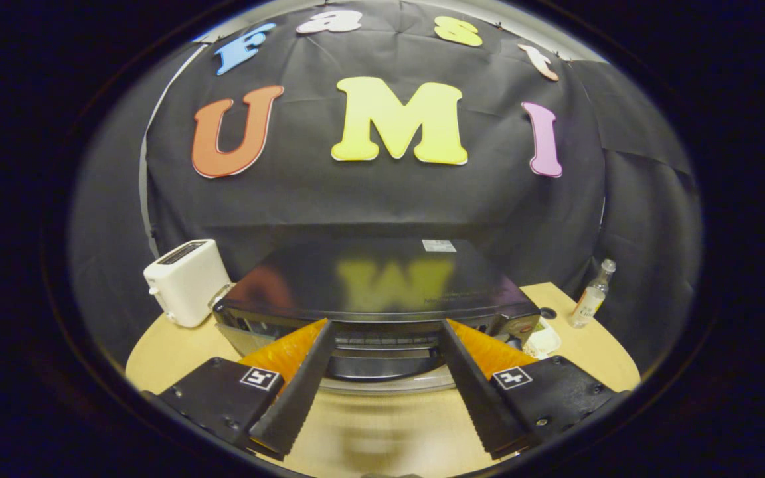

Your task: Open the toaster oven, put the food inside, and close the toaster oven door.

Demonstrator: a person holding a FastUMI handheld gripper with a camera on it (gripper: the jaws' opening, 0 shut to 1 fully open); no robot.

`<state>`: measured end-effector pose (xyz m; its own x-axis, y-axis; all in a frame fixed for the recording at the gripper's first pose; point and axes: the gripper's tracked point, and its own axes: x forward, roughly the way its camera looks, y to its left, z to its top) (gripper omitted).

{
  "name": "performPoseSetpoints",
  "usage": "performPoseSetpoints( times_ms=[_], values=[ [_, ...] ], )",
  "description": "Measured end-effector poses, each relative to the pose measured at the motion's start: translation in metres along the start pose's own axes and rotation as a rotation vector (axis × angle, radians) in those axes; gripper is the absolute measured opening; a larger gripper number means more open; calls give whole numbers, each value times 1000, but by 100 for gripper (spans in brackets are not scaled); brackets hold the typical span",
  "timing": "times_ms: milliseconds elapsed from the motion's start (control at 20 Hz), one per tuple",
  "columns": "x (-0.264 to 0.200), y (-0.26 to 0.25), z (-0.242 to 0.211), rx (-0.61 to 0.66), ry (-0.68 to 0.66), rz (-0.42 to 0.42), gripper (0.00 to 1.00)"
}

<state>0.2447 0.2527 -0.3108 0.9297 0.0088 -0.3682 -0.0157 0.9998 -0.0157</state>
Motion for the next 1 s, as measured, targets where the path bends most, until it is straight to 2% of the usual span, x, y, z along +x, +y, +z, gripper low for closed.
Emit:
performPoseSetpoints(
  times_ms=[500, 1000],
  values=[
    [-41, -2, -45, -3, 68, 26, 100],
    [-63, -4, -108, 7, 202, 59, 100]
  ],
)
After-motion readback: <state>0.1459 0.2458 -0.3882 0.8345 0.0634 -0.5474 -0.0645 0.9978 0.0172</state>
